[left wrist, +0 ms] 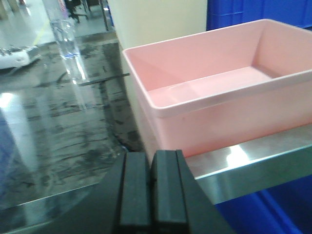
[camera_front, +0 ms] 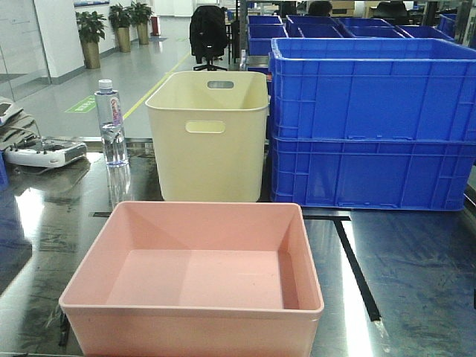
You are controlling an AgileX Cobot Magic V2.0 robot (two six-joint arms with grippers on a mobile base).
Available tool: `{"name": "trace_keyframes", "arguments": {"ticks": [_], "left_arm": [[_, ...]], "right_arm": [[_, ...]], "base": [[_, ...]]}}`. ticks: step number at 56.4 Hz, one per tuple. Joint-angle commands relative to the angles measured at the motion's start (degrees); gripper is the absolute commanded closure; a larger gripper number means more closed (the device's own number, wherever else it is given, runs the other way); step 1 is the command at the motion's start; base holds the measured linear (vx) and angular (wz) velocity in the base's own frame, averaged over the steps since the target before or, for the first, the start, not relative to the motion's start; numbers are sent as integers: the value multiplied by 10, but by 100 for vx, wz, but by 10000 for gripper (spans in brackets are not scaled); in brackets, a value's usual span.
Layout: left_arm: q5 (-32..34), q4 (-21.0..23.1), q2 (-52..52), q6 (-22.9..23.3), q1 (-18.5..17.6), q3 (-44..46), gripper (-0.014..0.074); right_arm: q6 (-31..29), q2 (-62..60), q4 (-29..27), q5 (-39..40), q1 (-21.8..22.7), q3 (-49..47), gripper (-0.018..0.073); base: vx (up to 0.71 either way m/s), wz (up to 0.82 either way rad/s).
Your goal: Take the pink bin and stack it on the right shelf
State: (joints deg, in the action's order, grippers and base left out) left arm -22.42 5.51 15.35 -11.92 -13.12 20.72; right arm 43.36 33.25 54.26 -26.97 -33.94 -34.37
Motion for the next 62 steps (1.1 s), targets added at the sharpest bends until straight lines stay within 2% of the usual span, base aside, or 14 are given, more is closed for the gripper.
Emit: {"name": "trace_keyframes", "arguments": {"ticks": [1, 5, 12, 19, 62], "left_arm": [[76, -13, -43, 6, 18, -33, 604], [88, -13, -93, 10, 40, -89, 604], [100, -42, -175, 26, 77, -181, 604], [181, -52, -169, 56, 91, -235, 604], [185, -55, -168, 65, 91, -232, 604]], "right_arm": [[-1, 0, 25, 29, 2, -16, 571], [-1, 0, 25, 29, 2, -16, 571], [-1, 0, 25, 29, 2, -16, 571], [-1, 0, 26, 28, 2, -16, 571], [-1, 0, 26, 28, 2, -16, 571]], "base": [[0, 0], [0, 0], [0, 0], [0, 0], [0, 0]]}}
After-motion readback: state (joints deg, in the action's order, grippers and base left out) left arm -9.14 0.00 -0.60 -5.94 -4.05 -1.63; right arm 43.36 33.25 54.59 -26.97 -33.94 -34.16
